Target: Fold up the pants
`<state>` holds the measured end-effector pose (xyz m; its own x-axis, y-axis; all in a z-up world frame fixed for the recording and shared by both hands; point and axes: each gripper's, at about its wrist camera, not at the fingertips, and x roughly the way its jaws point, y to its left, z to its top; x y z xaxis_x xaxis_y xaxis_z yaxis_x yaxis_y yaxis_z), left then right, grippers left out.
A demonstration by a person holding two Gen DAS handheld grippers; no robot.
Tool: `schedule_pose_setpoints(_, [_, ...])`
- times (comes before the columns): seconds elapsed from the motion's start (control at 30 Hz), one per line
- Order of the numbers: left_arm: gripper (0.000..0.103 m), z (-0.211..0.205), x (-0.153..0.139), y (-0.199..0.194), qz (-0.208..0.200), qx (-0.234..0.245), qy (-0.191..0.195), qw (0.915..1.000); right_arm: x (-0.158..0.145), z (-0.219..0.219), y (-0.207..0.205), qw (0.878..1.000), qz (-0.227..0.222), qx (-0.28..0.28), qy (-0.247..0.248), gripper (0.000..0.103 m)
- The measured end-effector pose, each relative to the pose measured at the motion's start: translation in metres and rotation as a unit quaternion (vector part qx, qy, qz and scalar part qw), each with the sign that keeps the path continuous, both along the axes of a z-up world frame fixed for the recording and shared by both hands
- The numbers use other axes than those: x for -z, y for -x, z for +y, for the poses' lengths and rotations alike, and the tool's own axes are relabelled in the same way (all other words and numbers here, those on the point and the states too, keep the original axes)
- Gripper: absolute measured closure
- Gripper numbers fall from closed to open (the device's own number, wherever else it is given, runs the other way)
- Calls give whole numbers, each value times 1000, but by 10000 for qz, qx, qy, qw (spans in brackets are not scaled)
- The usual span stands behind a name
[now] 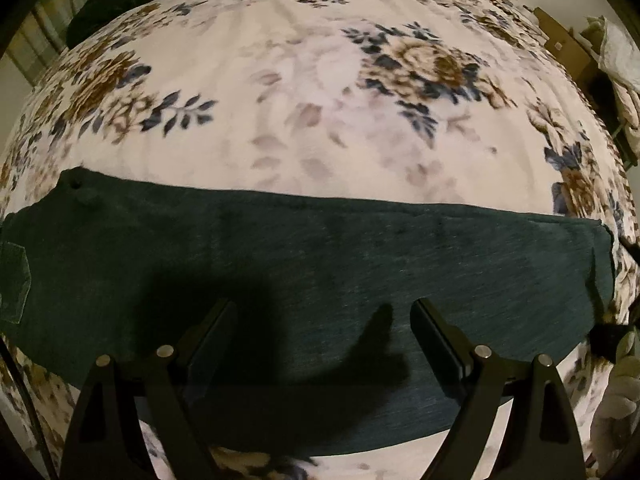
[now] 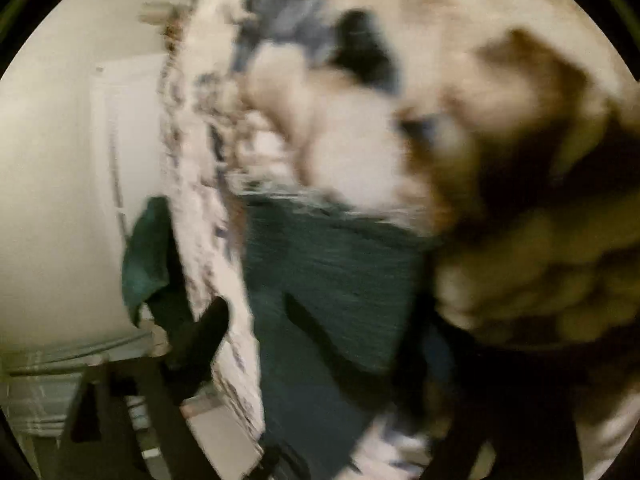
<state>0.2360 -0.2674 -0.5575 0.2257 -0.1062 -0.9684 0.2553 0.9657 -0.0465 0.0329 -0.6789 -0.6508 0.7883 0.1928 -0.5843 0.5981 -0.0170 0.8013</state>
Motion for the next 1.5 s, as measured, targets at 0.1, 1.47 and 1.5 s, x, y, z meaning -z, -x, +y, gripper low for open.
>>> schedule_pose_setpoints(0.1, [14,6,3,-1,65,-121,26,9999,-4,24,-44,9964,77,-779,337,6])
schedule_pose_setpoints(1.47, [14,276,18,-1,359,-3143,252,9483,8,91,4,9965,-216,809,76,16])
schedule_pose_setpoints(1.5, [14,270,18,-1,359,-3081,200,9505,10,89,8,9952,-290,933,47,17])
